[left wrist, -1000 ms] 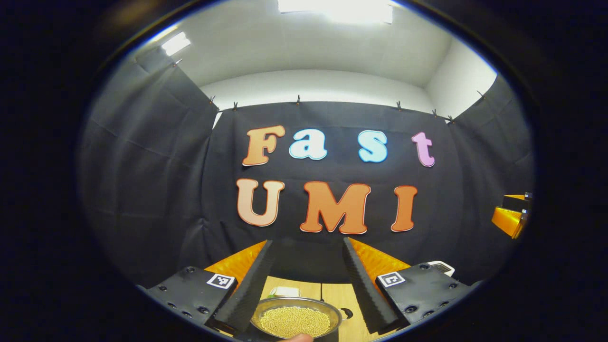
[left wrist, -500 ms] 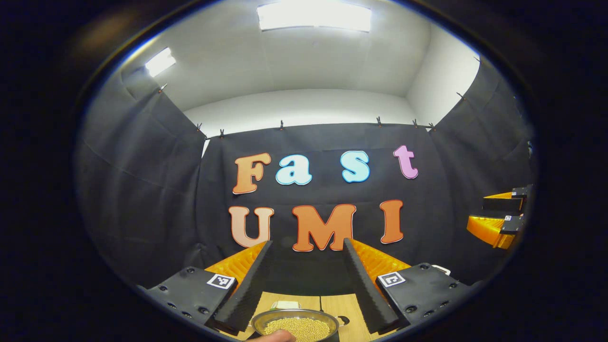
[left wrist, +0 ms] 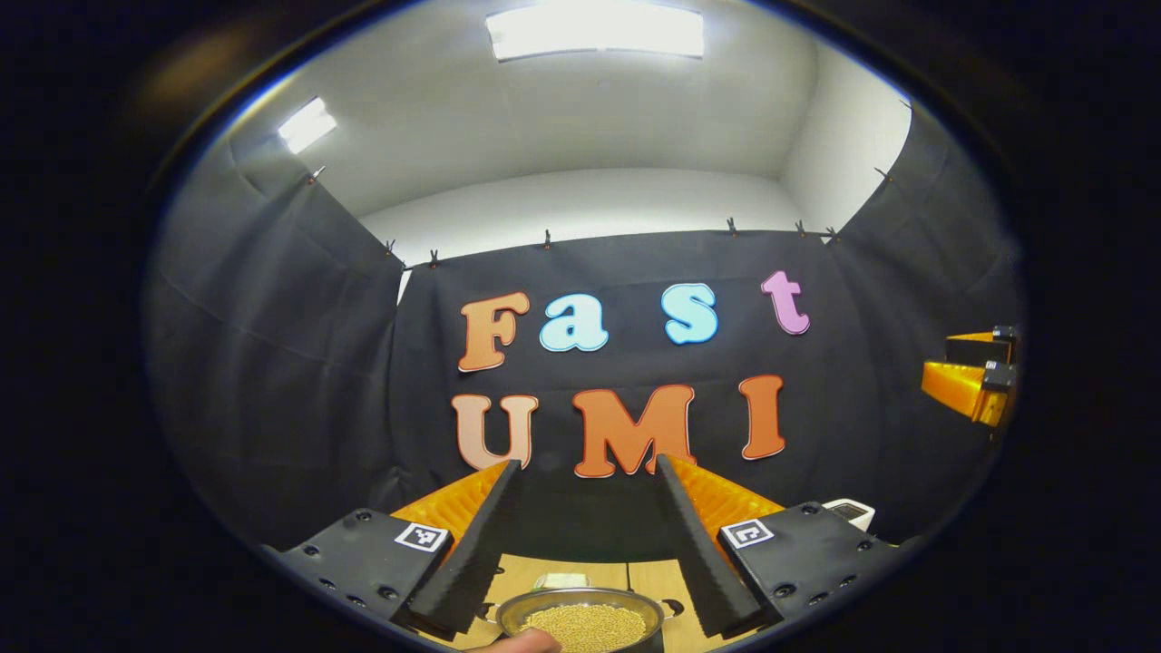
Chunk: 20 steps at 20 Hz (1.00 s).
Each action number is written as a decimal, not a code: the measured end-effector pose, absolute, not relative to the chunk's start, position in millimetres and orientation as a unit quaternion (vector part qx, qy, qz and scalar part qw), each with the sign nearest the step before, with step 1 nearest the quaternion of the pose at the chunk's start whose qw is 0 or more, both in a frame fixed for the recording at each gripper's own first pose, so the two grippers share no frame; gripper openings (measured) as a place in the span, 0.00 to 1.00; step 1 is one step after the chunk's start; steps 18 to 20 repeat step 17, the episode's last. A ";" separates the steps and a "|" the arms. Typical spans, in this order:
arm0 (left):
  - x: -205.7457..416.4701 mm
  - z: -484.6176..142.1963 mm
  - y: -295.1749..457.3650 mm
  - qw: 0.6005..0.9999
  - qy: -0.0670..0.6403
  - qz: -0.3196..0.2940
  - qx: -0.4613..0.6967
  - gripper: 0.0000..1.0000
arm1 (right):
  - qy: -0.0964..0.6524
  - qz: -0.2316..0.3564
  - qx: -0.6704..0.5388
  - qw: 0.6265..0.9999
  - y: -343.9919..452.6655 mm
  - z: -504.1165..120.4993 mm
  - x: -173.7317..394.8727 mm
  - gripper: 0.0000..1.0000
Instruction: First push the handle of the pot to place it horizontally, then grasp the pot with both hands and set it on the induction cooktop.
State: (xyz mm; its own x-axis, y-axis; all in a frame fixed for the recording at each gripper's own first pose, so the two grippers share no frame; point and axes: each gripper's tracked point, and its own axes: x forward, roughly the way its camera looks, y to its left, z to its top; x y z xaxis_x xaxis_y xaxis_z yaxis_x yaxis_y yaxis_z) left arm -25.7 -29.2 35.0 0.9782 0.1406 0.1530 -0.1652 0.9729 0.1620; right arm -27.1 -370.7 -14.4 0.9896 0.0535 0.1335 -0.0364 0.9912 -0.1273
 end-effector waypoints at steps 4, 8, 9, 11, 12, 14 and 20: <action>-23.8 32.6 -23.6 0.991 -0.068 0.085 0.074 0.96 | -0.067 0.012 -0.058 0.996 -375.5 -13.2 -25.0 0.95; -20.0 32.3 -23.9 0.991 -0.073 0.095 0.068 0.96 | -0.068 0.005 -0.053 0.996 -378.6 -13.9 -24.9 0.95; -20.1 33.2 -22.9 0.990 -0.075 0.097 0.068 0.96 | -0.068 0.005 -0.051 0.996 -378.8 -13.8 -24.7 0.95; -21.6 35.8 -23.4 0.990 -0.079 0.097 0.067 0.96 | -0.071 0.003 -0.051 0.996 -380.3 -12.7 -25.0 0.95; -22.4 36.5 -23.7 0.990 -0.080 0.096 0.068 0.96 | -0.074 0.002 -0.051 0.996 -381.0 -11.8 -25.0 0.95; -22.0 37.2 -27.9 0.990 -0.080 0.092 0.071 0.96 | -0.080 -0.004 -0.052 0.995 -382.7 -10.0 -24.5 0.95; -21.0 38.4 -34.5 0.990 -0.081 0.085 0.074 0.97 | -0.079 -0.005 -0.050 0.996 -382.9 -11.9 -24.1 0.95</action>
